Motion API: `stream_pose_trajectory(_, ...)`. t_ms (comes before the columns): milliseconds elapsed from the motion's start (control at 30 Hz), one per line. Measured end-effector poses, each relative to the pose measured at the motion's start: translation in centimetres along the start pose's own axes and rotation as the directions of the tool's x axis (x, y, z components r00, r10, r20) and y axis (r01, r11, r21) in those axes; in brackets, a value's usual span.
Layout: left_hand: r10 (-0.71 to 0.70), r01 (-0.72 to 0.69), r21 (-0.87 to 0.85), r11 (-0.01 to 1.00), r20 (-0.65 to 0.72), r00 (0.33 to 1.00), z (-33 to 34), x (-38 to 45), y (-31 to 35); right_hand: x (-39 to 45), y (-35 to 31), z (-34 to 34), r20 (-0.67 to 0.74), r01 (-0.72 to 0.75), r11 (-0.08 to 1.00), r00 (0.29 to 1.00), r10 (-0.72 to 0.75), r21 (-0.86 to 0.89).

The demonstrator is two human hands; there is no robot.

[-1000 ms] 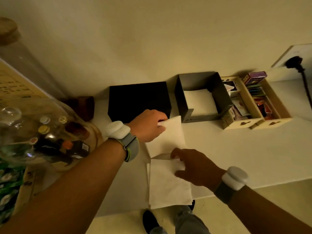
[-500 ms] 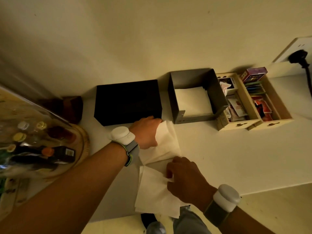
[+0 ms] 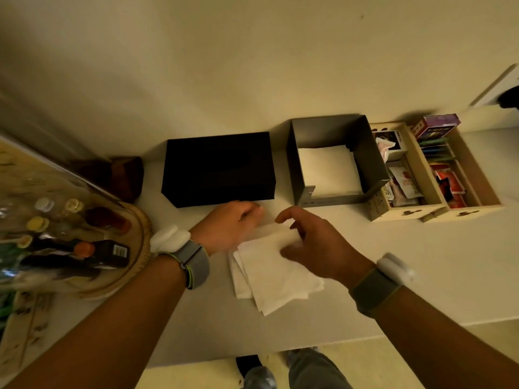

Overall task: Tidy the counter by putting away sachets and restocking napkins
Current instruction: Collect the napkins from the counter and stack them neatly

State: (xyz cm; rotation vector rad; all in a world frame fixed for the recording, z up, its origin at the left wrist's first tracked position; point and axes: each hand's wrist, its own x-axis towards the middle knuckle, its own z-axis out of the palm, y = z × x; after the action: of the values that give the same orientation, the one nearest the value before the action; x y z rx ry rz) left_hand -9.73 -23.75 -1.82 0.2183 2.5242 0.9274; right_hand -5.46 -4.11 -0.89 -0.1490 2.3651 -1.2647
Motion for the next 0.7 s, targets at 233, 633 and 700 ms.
stream_pose_trajectory(233, -0.001, -0.077, 0.395, 0.915, 0.193, 0.981, 0.0, -0.1, -0.3, 3.0, 1.8, 2.0, -0.077, -0.027, 0.945, 0.997, 0.002, -0.326)
stream_pose_trajectory(633, -0.03, -0.004, 0.16, 0.987, 0.21, 0.977, 0.4, -1.8, -1.9, 1.7, 1.4, 1.7, 0.023, 0.068, 0.977, 0.998, -0.064, -0.203)
stream_pose_trajectory(700, -0.042, 0.071, -0.128, 0.989, 0.213, 0.976, -0.3, -3.5, -2.7, 0.2, 0.7, 0.9, -0.007, 0.064, 0.996, 0.998, -0.064, 0.068)
